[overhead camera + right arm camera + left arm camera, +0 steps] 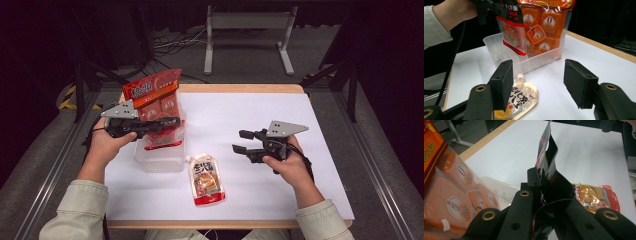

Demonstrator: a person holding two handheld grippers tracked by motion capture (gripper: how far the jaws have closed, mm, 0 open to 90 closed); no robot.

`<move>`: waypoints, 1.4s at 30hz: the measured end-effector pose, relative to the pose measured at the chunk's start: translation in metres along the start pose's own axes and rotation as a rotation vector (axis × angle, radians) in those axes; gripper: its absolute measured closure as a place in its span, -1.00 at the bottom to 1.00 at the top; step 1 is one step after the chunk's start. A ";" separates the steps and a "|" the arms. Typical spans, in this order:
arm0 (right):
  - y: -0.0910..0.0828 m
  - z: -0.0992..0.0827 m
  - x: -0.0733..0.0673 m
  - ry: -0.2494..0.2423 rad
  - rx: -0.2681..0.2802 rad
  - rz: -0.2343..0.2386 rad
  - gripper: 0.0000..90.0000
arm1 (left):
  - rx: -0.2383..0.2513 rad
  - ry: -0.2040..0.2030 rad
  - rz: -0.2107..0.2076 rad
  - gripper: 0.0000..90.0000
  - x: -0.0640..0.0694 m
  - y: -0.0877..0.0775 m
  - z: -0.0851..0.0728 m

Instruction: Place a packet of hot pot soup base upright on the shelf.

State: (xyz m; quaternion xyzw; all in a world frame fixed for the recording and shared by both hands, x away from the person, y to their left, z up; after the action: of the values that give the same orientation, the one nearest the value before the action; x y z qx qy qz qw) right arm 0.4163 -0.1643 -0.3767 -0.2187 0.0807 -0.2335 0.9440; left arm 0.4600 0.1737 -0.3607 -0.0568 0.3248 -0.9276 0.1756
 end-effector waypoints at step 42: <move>0.003 -0.003 0.001 0.006 -0.010 0.003 -0.08 | -0.179 -0.123 0.031 0.86 -0.014 0.023 -0.044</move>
State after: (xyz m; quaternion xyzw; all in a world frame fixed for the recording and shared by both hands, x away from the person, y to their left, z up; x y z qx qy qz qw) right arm 0.4179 -0.1636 -0.3805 -0.2226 0.0852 -0.2323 0.9430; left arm 0.4699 0.1872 -0.4095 -0.1243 0.3956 -0.8869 0.2037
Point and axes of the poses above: each handheld gripper's, and its own axes: y roughly forward along the jaws, z roughly out of its top, x roughly to its right, the point moved 6 cm from there along y, roughly forward along the jaws, and after that the axes turned 9 degrees about -x, right-handed, at the moved point
